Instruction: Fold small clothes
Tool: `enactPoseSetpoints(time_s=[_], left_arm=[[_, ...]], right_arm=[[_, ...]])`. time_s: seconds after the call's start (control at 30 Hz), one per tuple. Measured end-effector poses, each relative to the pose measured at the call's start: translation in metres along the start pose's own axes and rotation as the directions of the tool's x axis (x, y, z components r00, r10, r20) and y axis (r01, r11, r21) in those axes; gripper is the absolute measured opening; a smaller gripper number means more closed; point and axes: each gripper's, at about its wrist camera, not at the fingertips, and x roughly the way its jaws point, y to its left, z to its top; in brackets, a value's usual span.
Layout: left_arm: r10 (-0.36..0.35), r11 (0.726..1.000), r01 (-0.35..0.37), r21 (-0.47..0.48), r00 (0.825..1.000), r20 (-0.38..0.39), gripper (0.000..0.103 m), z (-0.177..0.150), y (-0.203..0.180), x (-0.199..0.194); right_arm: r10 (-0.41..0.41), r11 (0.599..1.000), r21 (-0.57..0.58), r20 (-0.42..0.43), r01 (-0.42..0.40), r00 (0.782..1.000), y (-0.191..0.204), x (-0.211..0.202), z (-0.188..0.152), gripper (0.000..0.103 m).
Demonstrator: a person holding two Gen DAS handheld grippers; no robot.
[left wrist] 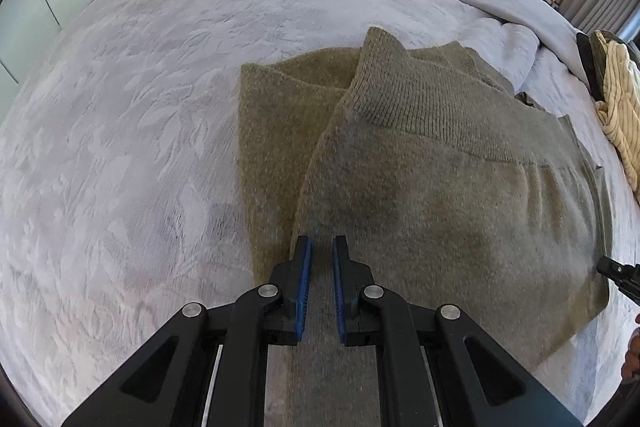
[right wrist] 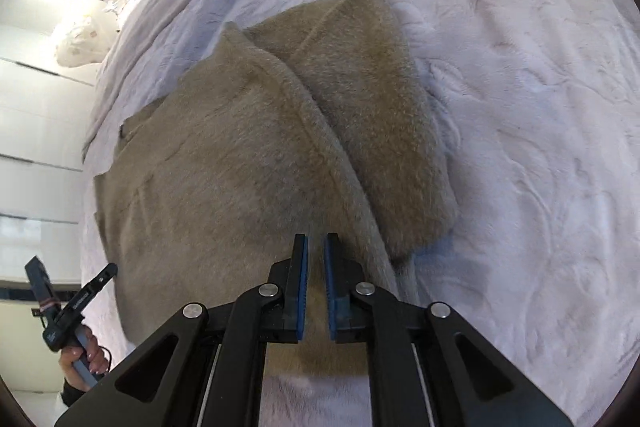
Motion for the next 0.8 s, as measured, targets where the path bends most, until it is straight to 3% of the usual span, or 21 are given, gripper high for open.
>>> enactPoseSetpoints(time_s=[0.5, 0.73, 0.77, 0.8], left_arm=[[0.038, 0.999, -0.038, -0.005, 0.996, -0.081, 0.012, -0.032, -0.004, -0.016], [0.002, 1.000, -0.005, -0.026, 0.994, -0.108, 0.013, -0.039, 0.001, -0.017], [-0.004, 1.000, 0.001, -0.028, 0.994, -0.111, 0.032, -0.040, 0.002, -0.016], [-0.009, 0.999, 0.006, -0.031, 0.994, -0.112, 0.090, -0.041, 0.003, -0.017]], right_arm=[[0.058, 0.998, -0.006, -0.088, -0.058, 0.994, 0.032, 0.002, -0.051, 0.009], [0.079, 0.997, -0.015, -0.127, -0.082, 0.989, 0.049, 0.014, -0.061, 0.010], [0.081, 0.996, -0.016, -0.131, -0.084, 0.988, 0.051, 0.016, -0.062, 0.010], [0.082, 0.996, -0.018, -0.135, -0.085, 0.987, 0.054, 0.018, -0.063, 0.010]])
